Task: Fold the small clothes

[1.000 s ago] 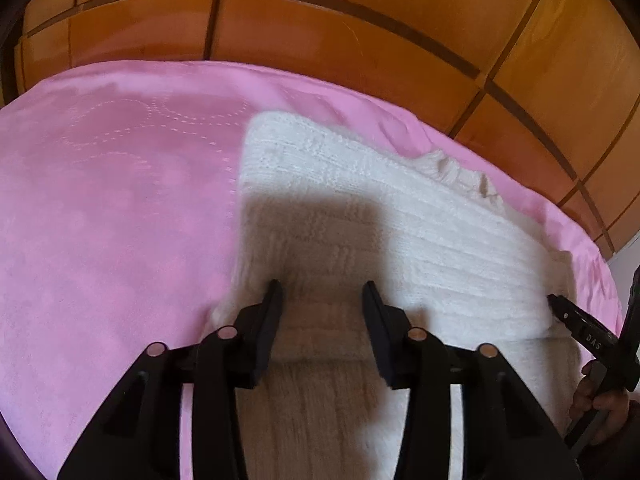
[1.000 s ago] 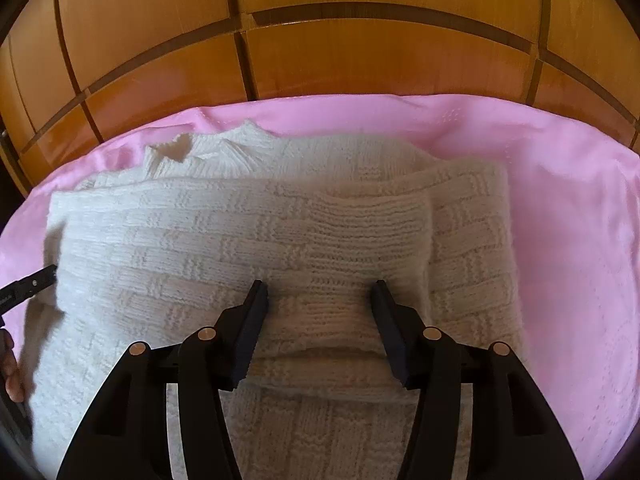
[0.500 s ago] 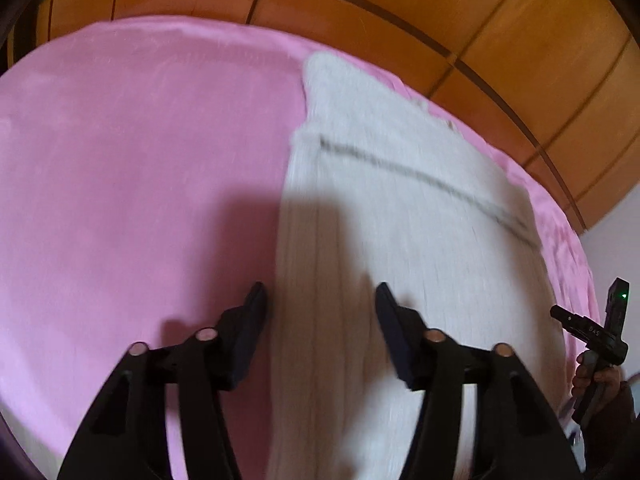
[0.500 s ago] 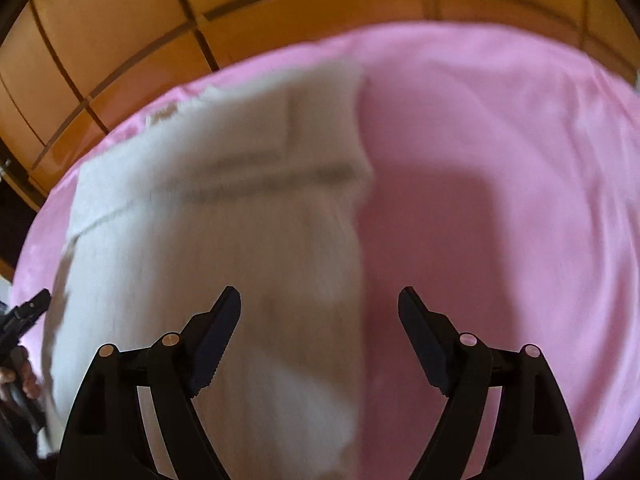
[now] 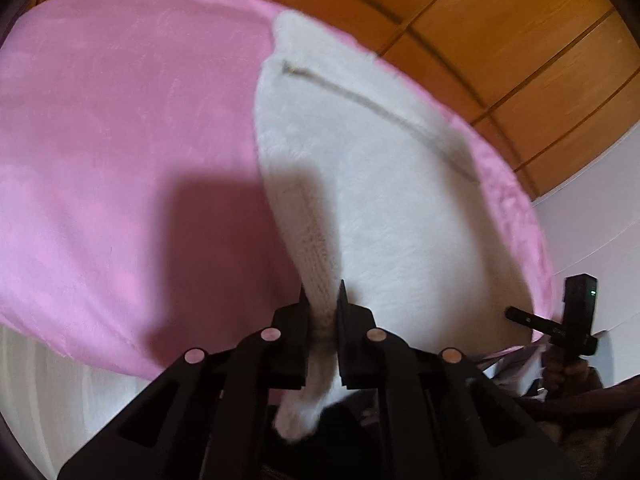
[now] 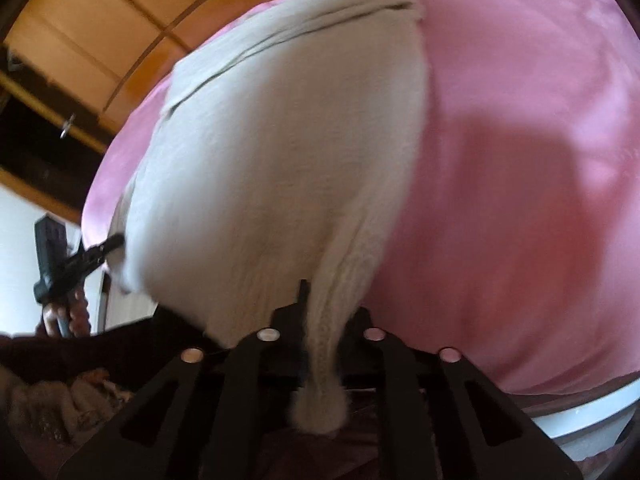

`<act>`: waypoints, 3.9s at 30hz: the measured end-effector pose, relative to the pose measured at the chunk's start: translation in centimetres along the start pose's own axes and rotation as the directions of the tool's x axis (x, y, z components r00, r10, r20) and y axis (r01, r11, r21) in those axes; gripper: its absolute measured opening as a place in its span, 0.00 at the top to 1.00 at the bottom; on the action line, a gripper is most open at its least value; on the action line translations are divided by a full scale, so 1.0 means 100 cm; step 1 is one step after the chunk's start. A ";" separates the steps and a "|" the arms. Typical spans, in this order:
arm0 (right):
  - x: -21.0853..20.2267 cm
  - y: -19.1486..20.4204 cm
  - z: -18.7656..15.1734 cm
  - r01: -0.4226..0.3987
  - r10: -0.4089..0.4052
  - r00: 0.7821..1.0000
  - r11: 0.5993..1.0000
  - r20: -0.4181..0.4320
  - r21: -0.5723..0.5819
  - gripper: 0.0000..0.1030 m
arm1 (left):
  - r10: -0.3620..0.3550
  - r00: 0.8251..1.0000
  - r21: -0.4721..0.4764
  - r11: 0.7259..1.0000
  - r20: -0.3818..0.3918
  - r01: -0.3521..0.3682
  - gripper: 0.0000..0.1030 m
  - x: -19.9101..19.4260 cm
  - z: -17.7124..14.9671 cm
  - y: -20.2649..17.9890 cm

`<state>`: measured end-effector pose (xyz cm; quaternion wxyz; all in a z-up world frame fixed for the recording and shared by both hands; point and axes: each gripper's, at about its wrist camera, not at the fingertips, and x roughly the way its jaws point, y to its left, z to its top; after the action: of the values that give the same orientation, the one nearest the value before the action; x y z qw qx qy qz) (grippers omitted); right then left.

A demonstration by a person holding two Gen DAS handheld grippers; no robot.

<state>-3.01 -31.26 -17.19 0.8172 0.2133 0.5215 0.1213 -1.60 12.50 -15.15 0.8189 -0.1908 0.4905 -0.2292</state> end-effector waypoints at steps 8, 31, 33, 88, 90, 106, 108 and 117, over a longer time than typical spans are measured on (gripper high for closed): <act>-0.020 0.012 0.087 -0.045 0.042 0.975 0.999 0.218 0.009 0.93 | -0.091 0.990 -0.016 0.996 0.107 0.093 0.91 -0.001 0.078 -0.017; -0.005 -0.060 0.129 0.026 -0.085 0.957 0.977 0.279 0.211 0.22 | 0.036 0.998 -0.086 0.996 0.060 -0.030 0.37 0.058 0.127 0.040; 0.001 -0.067 0.113 0.035 -0.091 0.961 0.976 0.259 0.213 0.22 | 0.025 0.999 -0.073 0.997 0.029 -0.023 0.39 0.070 0.114 0.039; 0.020 0.068 0.098 0.276 -0.204 0.938 0.929 0.281 -0.247 0.96 | 0.043 0.987 0.368 0.925 0.154 -0.098 0.97 0.070 0.085 -0.101; 0.014 0.073 0.103 0.284 -0.199 0.929 0.924 0.313 -0.255 0.96 | 0.048 0.985 0.362 0.926 0.167 -0.107 0.96 0.073 0.094 -0.102; 0.029 0.033 0.108 0.229 -0.184 0.944 0.963 0.272 -0.143 0.47 | 0.163 0.976 0.297 0.934 0.143 -0.200 0.41 0.088 0.098 -0.083; 0.011 0.029 0.106 0.266 -0.214 0.929 0.953 0.302 -0.144 0.47 | 0.187 0.967 0.290 0.929 0.172 -0.231 0.37 0.074 0.098 -0.076; 0.004 -0.020 0.111 0.367 -0.333 0.901 0.927 0.276 -0.079 0.46 | 0.233 0.961 0.226 0.938 0.148 -0.262 0.22 0.065 0.109 -0.025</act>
<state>7.14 -35.32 -14.47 0.8985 0.0767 0.4316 -0.0231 10.33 7.68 -13.61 0.8861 -0.0392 0.4291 -0.1708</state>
